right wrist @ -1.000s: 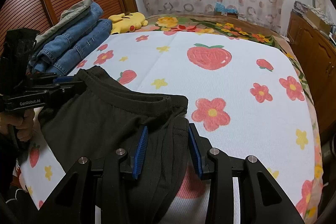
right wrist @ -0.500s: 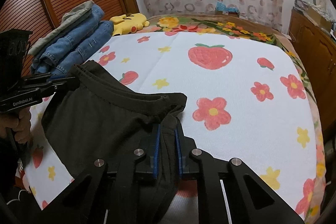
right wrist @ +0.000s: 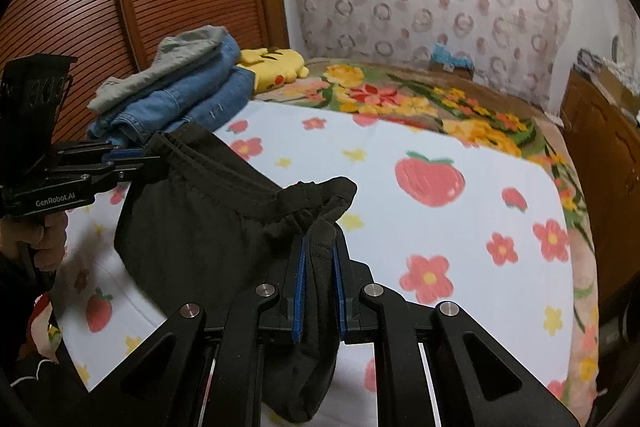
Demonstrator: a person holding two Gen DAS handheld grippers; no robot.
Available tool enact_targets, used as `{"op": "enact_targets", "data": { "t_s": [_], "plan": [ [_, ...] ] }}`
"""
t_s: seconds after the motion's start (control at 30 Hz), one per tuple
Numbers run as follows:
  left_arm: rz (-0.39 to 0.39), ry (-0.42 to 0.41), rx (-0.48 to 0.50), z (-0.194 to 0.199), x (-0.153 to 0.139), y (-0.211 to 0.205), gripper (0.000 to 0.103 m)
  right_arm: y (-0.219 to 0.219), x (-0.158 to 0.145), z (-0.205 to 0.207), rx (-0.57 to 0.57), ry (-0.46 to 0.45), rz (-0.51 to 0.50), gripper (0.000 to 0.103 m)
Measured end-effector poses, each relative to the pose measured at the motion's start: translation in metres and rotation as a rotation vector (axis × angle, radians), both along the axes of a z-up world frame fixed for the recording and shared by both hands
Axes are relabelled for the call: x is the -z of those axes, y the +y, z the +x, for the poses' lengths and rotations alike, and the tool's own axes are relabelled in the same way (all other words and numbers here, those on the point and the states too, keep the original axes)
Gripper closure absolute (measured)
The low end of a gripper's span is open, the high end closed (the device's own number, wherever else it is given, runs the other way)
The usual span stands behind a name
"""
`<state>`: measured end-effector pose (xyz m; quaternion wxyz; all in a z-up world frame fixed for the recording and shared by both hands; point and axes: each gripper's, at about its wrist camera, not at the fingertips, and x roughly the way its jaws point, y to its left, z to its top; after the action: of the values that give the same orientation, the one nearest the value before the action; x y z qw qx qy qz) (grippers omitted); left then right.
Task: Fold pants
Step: 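Lift the folded black garment with both tools and carry it toward the jeans stack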
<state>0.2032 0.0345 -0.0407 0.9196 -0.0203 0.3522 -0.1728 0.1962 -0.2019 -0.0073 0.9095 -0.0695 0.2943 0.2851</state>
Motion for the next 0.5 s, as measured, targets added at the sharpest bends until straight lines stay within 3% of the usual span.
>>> {"op": "enact_targets", "data": {
  "t_s": [0.5],
  "plan": [
    [0.013,-0.116,-0.087,-0.015,-0.041,0.025,0.088,0.030,-0.032,0.005,-0.086,-0.108,-0.033,0.091]
  ]
}}
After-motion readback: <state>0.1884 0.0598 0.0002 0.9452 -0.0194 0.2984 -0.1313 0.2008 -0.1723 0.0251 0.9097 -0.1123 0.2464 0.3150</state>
